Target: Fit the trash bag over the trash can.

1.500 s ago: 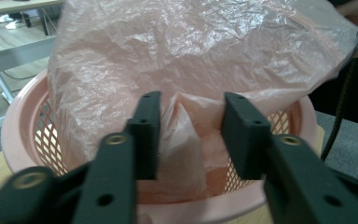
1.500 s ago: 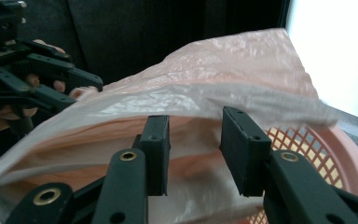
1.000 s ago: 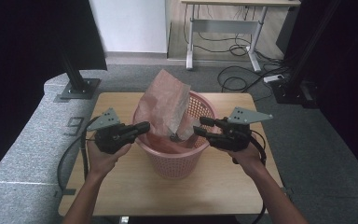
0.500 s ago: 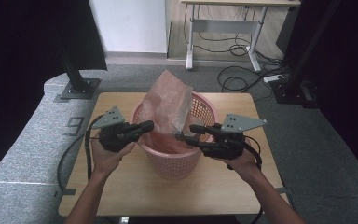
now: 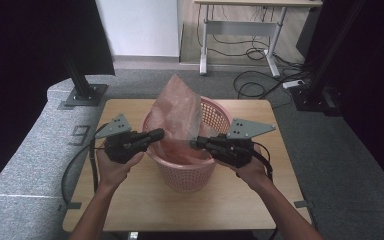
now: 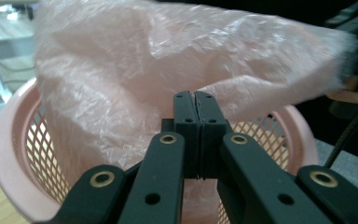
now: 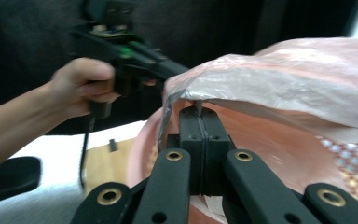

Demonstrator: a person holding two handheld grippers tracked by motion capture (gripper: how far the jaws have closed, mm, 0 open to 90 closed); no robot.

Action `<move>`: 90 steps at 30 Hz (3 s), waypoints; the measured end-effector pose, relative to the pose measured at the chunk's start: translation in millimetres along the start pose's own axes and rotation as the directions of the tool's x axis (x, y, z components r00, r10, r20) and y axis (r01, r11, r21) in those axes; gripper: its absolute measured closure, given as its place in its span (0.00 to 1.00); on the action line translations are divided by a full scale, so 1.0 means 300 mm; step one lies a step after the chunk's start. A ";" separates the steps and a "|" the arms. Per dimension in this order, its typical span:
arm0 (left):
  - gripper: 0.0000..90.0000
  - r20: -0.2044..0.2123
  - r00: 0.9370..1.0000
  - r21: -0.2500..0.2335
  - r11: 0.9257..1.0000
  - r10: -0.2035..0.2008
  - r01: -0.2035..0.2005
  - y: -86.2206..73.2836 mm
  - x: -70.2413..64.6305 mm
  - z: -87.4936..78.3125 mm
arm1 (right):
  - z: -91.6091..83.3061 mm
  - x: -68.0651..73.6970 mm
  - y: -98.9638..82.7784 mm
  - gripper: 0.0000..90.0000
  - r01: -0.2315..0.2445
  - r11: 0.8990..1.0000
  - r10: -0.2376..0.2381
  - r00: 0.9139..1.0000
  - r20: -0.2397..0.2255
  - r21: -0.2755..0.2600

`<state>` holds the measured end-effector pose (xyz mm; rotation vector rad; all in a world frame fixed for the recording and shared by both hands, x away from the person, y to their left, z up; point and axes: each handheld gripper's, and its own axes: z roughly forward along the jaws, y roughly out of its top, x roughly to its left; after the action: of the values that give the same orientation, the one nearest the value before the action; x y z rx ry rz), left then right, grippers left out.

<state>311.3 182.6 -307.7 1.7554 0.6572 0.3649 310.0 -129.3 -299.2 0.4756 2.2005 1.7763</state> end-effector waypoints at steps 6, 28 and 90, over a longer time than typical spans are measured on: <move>0.99 0.013 1.000 -0.070 0.997 0.028 -0.027 0.017 -0.011 -0.046 | -0.030 -0.030 0.023 1.00 -0.040 0.999 0.042 0.995 0.089 -0.021; 1.00 0.118 0.992 -0.156 0.988 0.041 -0.022 0.052 0.000 -0.067 | -0.095 -0.124 0.073 1.00 -0.055 0.998 0.058 0.977 0.203 -0.016; 1.00 0.091 0.994 -0.199 0.977 -0.053 0.070 0.059 0.066 -0.099 | -0.197 -0.199 0.050 1.00 -0.136 0.989 0.146 0.954 0.261 -0.057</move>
<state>314.7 214.5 -284.1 1.5448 0.5904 0.3016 341.2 -203.8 -271.7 0.8292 1.9882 1.7057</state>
